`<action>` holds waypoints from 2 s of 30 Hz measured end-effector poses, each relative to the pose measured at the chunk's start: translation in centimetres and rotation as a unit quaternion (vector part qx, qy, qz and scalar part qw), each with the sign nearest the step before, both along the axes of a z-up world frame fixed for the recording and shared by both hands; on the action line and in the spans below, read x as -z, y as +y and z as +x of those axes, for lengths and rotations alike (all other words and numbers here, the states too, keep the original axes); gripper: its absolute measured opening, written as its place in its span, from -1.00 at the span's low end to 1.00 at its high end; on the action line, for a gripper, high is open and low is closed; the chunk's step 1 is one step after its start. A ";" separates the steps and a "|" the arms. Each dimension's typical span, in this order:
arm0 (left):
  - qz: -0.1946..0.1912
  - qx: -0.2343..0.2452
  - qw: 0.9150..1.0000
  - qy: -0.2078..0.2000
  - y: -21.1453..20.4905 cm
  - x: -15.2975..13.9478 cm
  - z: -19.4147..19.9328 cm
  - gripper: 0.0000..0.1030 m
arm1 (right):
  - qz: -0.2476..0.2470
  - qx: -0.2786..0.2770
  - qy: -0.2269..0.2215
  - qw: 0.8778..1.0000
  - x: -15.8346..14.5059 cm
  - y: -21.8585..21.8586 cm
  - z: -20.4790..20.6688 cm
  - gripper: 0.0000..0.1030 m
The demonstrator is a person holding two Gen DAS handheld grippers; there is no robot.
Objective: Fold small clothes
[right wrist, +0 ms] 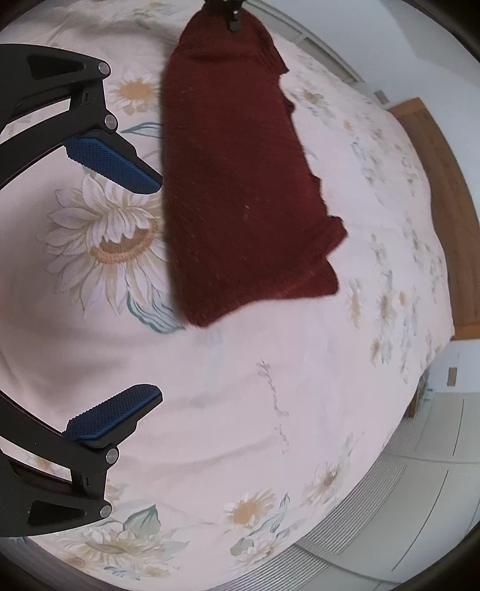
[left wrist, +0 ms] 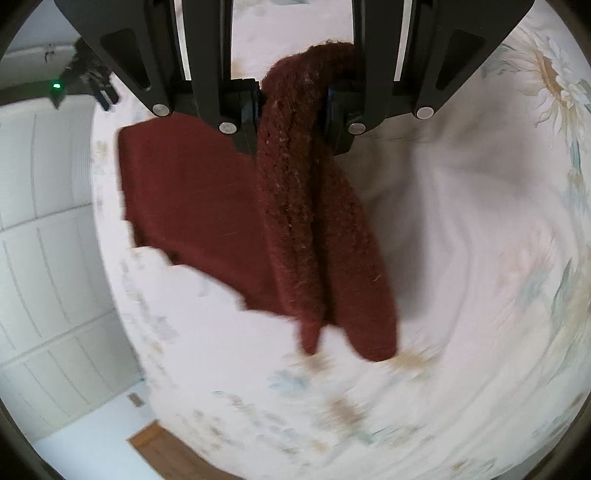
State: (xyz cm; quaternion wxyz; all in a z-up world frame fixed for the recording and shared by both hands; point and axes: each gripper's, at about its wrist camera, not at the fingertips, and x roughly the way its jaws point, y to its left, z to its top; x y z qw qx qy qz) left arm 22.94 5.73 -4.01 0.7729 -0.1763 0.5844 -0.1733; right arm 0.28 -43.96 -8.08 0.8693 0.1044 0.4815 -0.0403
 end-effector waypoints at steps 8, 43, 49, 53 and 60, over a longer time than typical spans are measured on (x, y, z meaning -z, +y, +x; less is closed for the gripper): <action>0.015 0.081 0.996 -0.045 -11.4 -5.7 0.6 -0.63 | 0.008 0.027 -0.034 0.999 -2.6 -3.7 -0.4 1.00; 0.150 0.164 0.974 -0.037 -34.4 2.8 -3.9 0.96 | 0.005 0.076 0.016 0.997 -0.7 -8.9 -3.6 1.00; 0.115 0.141 0.982 -0.048 -31.9 -0.7 -3.1 0.97 | -0.003 0.053 0.007 0.999 -2.2 -7.4 -2.3 1.00; 0.119 0.120 0.984 -0.062 -29.1 -2.6 -2.1 0.97 | -0.020 0.021 -0.003 1.000 -3.9 -5.4 -0.4 1.00; 0.151 0.077 0.983 -0.072 -22.0 -2.5 -1.6 0.97 | -0.038 -0.061 0.000 0.997 -7.5 -0.5 5.6 1.00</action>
